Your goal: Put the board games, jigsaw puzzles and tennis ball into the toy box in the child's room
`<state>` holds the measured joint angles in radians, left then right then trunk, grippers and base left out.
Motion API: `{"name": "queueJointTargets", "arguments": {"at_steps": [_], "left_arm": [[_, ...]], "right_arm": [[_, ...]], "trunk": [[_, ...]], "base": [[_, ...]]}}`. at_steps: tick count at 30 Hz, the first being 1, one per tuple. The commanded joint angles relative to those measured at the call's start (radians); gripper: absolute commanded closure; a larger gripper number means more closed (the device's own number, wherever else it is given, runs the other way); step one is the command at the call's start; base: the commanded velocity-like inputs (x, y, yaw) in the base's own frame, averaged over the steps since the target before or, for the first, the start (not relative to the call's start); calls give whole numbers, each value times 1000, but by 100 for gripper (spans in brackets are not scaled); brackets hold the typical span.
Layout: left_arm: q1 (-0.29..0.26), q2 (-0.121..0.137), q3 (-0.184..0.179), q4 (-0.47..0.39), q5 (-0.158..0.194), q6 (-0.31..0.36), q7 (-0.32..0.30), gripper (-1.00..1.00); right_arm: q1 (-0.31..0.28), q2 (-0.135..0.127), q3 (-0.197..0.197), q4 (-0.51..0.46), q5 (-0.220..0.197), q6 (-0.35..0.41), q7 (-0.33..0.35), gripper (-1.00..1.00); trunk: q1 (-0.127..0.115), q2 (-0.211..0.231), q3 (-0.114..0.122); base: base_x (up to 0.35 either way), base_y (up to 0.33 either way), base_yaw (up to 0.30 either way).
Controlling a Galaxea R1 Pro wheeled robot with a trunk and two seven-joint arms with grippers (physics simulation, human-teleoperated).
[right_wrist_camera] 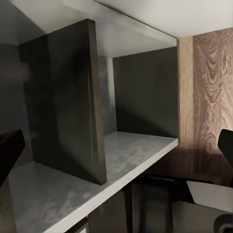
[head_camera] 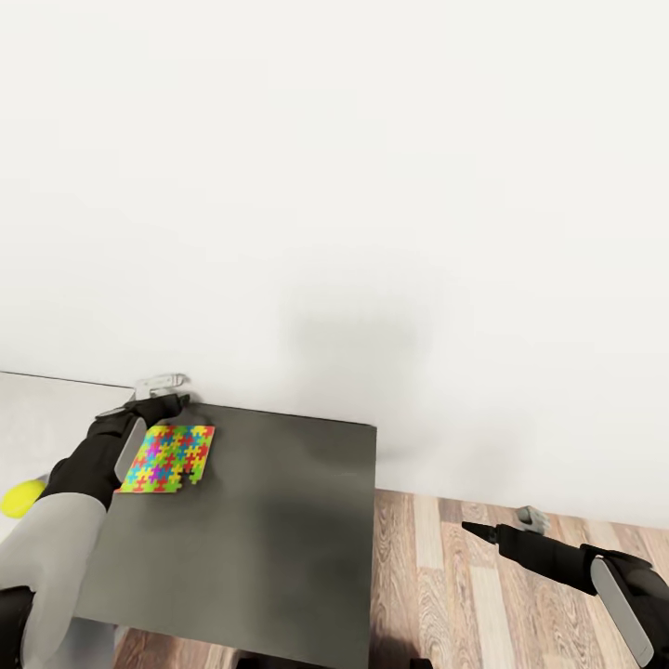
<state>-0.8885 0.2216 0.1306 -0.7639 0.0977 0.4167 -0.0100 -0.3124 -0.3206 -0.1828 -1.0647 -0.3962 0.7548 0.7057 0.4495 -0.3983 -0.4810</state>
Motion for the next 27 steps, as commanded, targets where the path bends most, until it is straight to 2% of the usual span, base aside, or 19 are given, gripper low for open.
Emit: {"name": "queueJointTargets", "arguments": {"at_steps": [1,27], "left_arm": [[0,0,1,-1,9,10,-1,-100],[2,2,-5,5,7,25,5,-100]], "right_arm": [[-1,0,-1,0,-2,6,2,-100],[-1,0,-1,0,-3,6,3,-100]], "trunk": [[1,-2,-1],[1,-2,-1]], "base": [[0,0,0],[-74,0,0]]}}
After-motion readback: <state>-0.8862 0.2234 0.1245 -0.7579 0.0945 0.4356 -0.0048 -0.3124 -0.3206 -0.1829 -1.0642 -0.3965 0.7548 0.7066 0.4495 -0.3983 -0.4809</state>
